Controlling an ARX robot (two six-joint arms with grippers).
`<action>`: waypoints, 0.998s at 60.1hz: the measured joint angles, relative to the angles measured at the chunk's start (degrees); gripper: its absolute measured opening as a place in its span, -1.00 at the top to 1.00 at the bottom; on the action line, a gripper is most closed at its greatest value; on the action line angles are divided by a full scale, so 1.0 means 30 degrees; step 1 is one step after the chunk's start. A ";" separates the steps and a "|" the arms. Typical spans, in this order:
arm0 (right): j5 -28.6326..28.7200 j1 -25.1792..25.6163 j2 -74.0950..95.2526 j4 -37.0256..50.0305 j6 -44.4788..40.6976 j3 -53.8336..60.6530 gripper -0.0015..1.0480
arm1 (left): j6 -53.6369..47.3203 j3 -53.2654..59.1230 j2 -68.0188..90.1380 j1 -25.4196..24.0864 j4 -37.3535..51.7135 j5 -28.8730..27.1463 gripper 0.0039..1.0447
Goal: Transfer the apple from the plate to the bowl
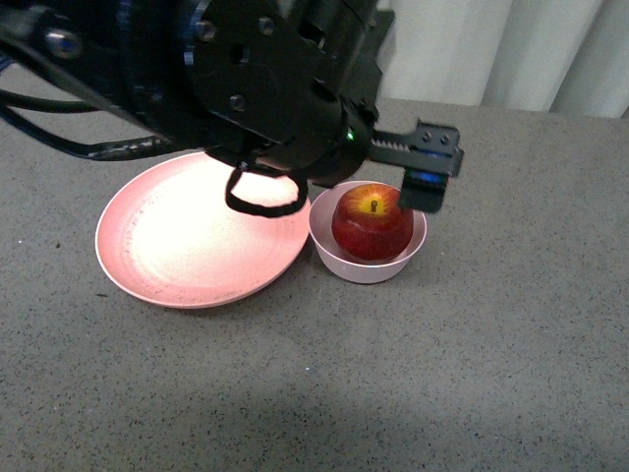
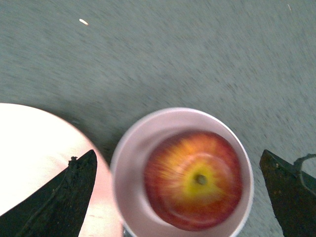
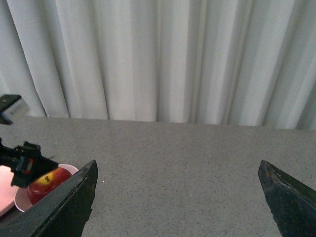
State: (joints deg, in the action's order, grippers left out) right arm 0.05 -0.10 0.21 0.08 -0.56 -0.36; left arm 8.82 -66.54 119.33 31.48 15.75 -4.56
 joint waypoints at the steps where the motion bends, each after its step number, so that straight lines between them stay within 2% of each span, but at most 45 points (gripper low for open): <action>1: 0.0000 0.0000 0.0000 0.0000 0.0000 0.0000 -0.82 | 0.0036 0.0328 -0.0255 -0.0138 0.0379 -0.0379 -0.88; 6: 0.0000 0.0000 0.0000 0.0000 0.0000 0.0000 -0.82 | 0.0233 0.1938 -0.1384 -0.1137 0.2302 -0.2441 -0.88; 20: 0.0007 0.0000 0.0000 0.0000 0.0000 0.0000 -0.82 | 0.0816 0.6353 -0.3949 -0.3257 0.3694 -0.3650 -0.88; 31: 0.0007 0.0000 0.0000 0.0000 0.0000 0.0000 -0.82 | 0.1224 0.9092 -0.7162 -0.3366 0.4976 -0.4612 -0.88; 47: 0.0015 0.0000 0.0000 0.0000 0.0000 0.0000 -0.82 | 0.2025 1.2437 -1.1832 -0.2973 0.5115 -0.7941 -0.88; 56: 0.0007 0.0000 0.0000 0.0000 0.0000 0.0000 -0.82 | 0.2164 1.2641 -1.2058 -0.2885 0.5144 -0.7941 -0.88; 58: 0.0007 0.0000 0.0000 0.0000 0.0000 0.0000 -0.82 | 0.1472 1.3070 -1.1730 -0.3038 0.6666 -0.7198 -0.80; 60: 0.0007 0.0000 0.0000 0.0000 0.0000 0.0000 -0.82 | 0.0415 1.4061 -1.1285 -0.3330 1.0091 -0.5938 -0.66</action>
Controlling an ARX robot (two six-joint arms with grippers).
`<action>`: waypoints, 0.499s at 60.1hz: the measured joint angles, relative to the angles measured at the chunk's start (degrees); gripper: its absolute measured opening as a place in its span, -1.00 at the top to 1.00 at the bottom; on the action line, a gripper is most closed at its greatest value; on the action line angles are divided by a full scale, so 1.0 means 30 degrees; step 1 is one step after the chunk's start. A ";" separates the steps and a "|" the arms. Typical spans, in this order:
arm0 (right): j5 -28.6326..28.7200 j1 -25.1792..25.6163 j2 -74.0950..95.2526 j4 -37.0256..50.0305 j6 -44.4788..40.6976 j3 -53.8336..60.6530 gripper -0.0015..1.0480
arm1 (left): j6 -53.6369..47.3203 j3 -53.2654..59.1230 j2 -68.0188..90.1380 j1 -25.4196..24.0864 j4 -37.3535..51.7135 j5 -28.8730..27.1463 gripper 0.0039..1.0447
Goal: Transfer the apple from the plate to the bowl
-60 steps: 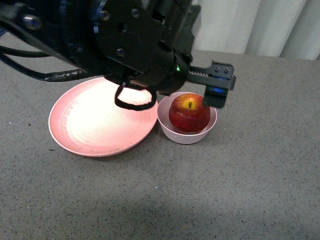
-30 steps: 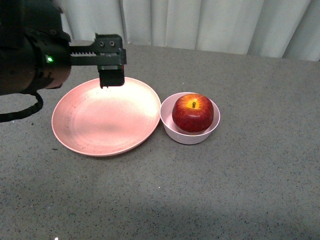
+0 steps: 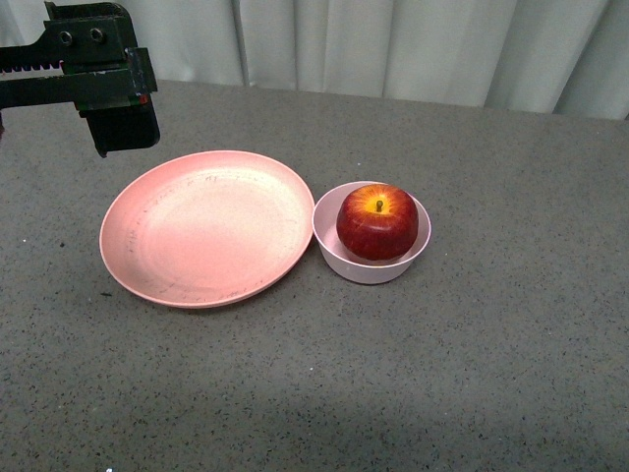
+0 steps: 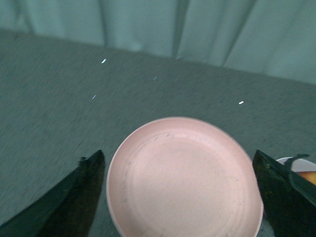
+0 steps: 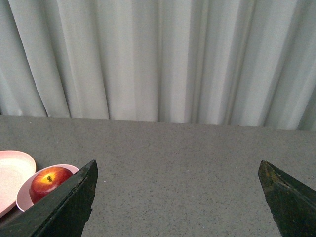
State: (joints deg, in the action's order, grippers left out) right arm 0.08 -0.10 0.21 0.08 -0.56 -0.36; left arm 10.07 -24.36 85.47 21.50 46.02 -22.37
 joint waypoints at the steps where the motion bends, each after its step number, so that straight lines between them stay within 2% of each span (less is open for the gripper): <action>1: 0.0000 0.0000 0.0000 0.0000 0.0000 0.0000 -0.82 | -0.0124 0.0284 0.0073 -0.0066 0.0772 0.0248 -0.63; 5: 0.0000 0.0000 0.0000 0.0000 0.0000 0.0000 -0.82 | -0.1457 0.1960 0.0015 -0.0554 0.4459 0.1275 -0.42; 6: 0.0000 0.0000 0.0000 0.0000 0.0000 0.0000 -0.82 | -0.1887 0.2550 -0.0313 -0.0860 0.5683 0.1515 -0.32; 9: -0.0007 0.0000 0.0007 0.0000 0.0000 0.0000 -0.82 | -0.2361 0.3177 -0.1231 -0.1377 0.6411 0.1945 -0.15; 22: 0.0007 0.0000 0.0000 0.0000 0.0000 0.0000 -0.82 | -0.2994 0.5289 -0.4626 -0.3009 0.5362 0.3381 0.54; 28: 0.0000 0.0000 0.0000 0.0000 0.0000 0.0000 -0.82 | -0.3067 0.6069 -0.6441 -0.3694 0.4328 0.4080 0.92; 30: 0.0000 0.0000 0.0000 0.0000 0.0000 0.0000 -0.82 | -0.3118 0.6237 -0.6943 -0.3847 0.4036 0.4240 0.93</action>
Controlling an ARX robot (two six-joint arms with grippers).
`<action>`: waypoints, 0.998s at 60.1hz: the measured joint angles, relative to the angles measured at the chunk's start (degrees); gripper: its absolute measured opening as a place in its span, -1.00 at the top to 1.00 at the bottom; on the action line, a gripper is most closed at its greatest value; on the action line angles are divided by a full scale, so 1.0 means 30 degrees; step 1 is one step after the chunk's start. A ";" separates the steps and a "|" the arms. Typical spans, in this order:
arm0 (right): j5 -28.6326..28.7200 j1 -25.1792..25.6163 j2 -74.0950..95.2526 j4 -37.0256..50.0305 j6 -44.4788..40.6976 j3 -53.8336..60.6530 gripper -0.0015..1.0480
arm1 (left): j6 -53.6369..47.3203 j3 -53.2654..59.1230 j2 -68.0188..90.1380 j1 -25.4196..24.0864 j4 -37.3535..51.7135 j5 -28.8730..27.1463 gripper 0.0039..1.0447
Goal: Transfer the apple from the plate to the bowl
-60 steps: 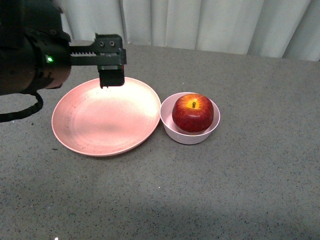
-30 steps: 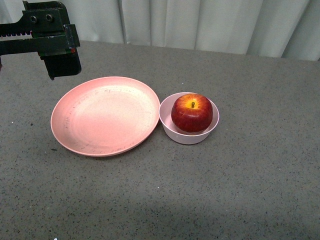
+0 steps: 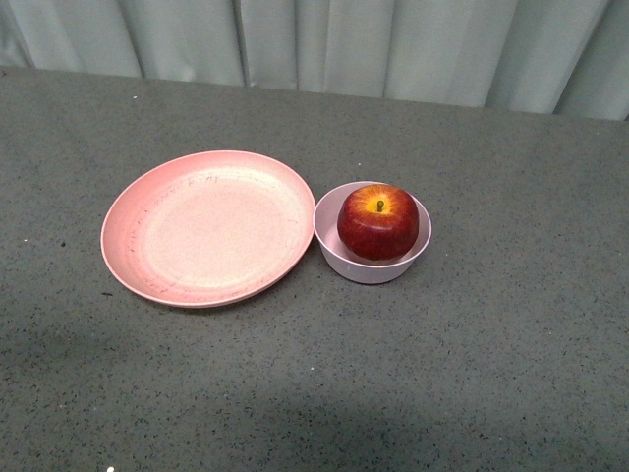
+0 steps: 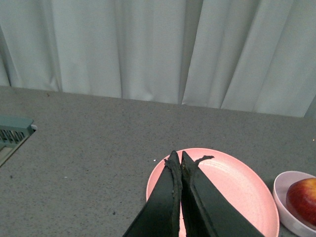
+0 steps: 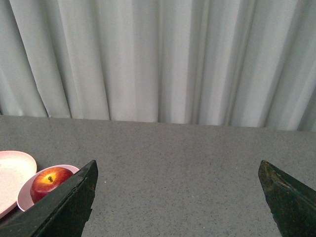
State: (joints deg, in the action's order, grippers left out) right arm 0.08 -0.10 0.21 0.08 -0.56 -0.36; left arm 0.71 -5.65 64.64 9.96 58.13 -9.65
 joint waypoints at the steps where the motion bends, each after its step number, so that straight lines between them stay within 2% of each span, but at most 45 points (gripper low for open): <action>1: 0.0000 0.0000 0.0000 0.0000 0.0000 0.0000 -0.82 | -0.0022 0.0175 -0.0532 -0.0168 -0.0335 0.0262 0.93; 17: 0.0000 0.0000 0.0000 0.0000 0.0000 0.0000 -0.82 | -0.0080 0.1290 -0.5297 -0.1464 -0.3942 0.1384 0.93; 20: 0.0000 0.0000 0.0000 0.0000 0.0000 0.0000 -0.82 | -0.0109 0.1479 -0.6564 -0.2543 -0.5042 0.2943 0.93; 24: 0.0000 0.0000 0.0000 0.0000 0.0000 0.0000 -0.82 | -0.0102 0.1501 -0.7752 -0.3169 -0.6084 0.3067 0.93; 60: 0.0000 0.0000 0.0000 0.0000 0.0000 0.0000 -0.82 | -0.0124 0.1523 -1.4389 -0.3264 -1.2174 0.3162 0.93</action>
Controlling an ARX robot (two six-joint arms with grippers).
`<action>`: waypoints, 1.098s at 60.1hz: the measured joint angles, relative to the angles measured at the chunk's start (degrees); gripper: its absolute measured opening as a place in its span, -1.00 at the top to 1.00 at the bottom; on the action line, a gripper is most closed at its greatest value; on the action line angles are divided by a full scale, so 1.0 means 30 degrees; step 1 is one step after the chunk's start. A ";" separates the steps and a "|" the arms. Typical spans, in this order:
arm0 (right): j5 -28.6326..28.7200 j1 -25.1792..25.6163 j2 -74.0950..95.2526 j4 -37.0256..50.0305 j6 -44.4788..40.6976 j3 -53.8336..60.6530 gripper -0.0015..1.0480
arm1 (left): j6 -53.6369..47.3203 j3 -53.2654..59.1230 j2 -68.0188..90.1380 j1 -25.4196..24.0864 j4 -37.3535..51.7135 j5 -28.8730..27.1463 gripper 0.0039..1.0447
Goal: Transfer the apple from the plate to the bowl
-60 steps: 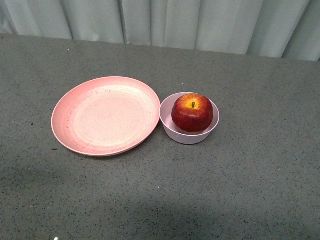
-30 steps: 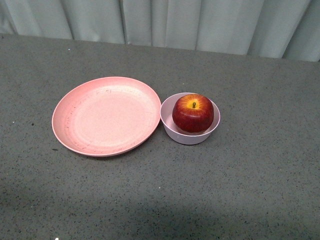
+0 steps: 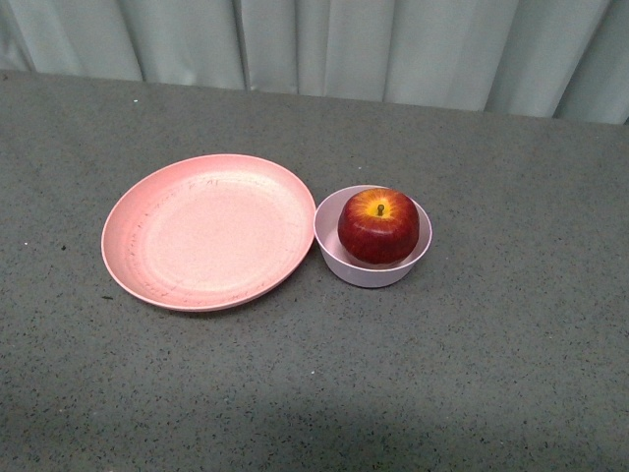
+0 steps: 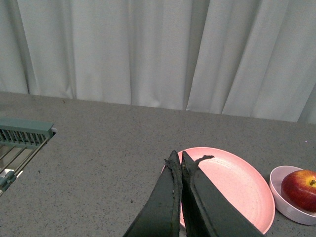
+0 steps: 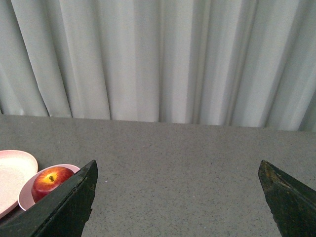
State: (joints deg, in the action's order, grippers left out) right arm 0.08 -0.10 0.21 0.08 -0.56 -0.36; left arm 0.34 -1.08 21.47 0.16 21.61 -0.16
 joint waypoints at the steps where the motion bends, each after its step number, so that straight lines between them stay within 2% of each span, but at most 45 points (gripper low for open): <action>1: 0.0000 0.0000 0.0000 0.0000 0.0000 0.0000 -0.82 | 0.0000 0.0000 -0.0168 0.0000 -0.0168 0.0000 0.93; 37: 0.0000 0.0000 0.0000 0.0000 0.0000 0.0000 -0.82 | 0.0000 0.0000 -0.3920 0.0000 -0.3898 0.0000 0.93; 43: 0.0000 0.0000 0.0000 0.0000 0.0000 0.0000 -0.82 | -0.0015 0.0000 -0.6382 -0.0007 -0.6914 0.0051 0.93; 57: 0.0000 0.0000 0.0000 0.0000 0.0000 0.0000 -0.82 | -0.0022 0.0000 -0.7045 -0.0007 -0.7162 0.0051 0.93; 59: 0.0000 0.0000 0.0000 0.0000 0.0000 0.0000 -0.82 | -0.0007 0.0000 -0.7045 0.0000 -0.7162 0.0051 0.89; 66: 0.0000 0.0000 0.0000 0.0000 0.0000 0.0000 -0.82 | -0.0015 0.0000 -0.7060 -0.0007 -0.7162 0.0051 0.47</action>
State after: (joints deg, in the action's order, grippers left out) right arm 0.08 -0.10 0.21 0.08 -0.56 -0.36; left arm 0.30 -1.08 0.30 0.14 0.12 -0.01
